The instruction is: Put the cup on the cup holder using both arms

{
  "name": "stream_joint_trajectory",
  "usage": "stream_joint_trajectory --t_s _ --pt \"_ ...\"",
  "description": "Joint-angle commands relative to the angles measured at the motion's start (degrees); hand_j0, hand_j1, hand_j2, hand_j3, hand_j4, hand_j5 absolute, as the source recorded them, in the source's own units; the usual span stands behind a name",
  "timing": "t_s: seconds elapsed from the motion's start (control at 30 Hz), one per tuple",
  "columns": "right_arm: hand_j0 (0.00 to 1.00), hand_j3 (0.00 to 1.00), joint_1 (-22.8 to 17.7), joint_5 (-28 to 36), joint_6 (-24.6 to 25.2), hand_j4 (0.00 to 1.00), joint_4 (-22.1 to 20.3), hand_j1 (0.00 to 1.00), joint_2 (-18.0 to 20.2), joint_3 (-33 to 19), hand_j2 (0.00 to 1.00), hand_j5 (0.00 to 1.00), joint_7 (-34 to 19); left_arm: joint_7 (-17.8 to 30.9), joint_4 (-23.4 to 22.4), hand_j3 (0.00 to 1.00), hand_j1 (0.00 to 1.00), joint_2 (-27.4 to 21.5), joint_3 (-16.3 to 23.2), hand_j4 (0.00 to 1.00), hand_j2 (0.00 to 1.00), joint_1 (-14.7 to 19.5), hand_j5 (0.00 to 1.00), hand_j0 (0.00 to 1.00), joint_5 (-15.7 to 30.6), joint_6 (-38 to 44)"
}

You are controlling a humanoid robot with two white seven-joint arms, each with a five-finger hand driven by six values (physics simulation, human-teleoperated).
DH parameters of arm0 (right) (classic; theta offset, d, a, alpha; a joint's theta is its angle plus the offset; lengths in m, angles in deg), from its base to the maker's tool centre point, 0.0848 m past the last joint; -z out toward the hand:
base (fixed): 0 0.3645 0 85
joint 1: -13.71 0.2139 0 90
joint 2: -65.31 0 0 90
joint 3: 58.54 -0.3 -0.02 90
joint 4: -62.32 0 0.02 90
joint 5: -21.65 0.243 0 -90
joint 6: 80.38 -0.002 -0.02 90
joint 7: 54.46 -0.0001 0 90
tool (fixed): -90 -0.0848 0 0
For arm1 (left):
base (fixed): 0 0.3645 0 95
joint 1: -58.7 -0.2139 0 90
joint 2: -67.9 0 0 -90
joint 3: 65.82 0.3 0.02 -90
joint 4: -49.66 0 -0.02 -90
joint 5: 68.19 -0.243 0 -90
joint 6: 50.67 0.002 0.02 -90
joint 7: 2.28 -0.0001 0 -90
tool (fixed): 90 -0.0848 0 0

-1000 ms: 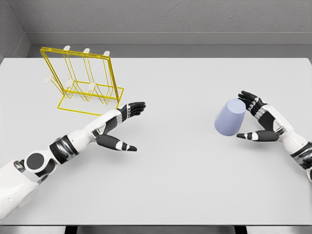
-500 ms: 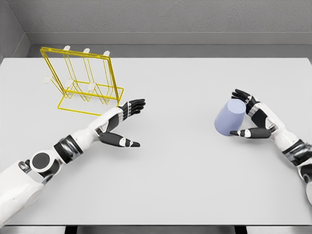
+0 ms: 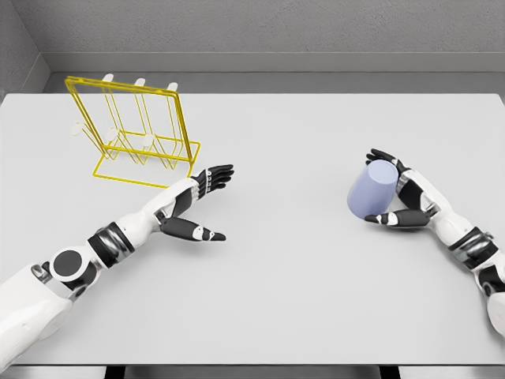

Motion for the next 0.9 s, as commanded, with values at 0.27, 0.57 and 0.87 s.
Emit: stream_joint_trajectory --t_s 0.27,0.57,0.87 --pt "1.0 1.0 0.4 0.8 -0.2 1.0 0.2 1.0 -0.9 0.5 1.0 1.0 0.2 0.0 0.0 1.0 1.0 -0.2 -0.3 1.0 1.0 0.1 1.0 1.0 0.9 -0.2" --pt "0.85 0.85 1.7 0.8 -0.1 0.85 2.1 0.85 -2.1 0.5 0.85 0.85 0.2 -0.1 -0.8 1.0 1.0 0.3 -0.2 1.0 1.0 0.1 1.0 1.0 0.9 0.2" --pt "0.72 0.72 2.5 0.8 -0.2 0.72 3.6 0.72 -2.1 1.7 0.72 0.72 0.2 -0.1 -1.4 1.0 1.0 0.4 -0.2 1.0 1.0 0.1 1.0 1.0 1.0 0.2"
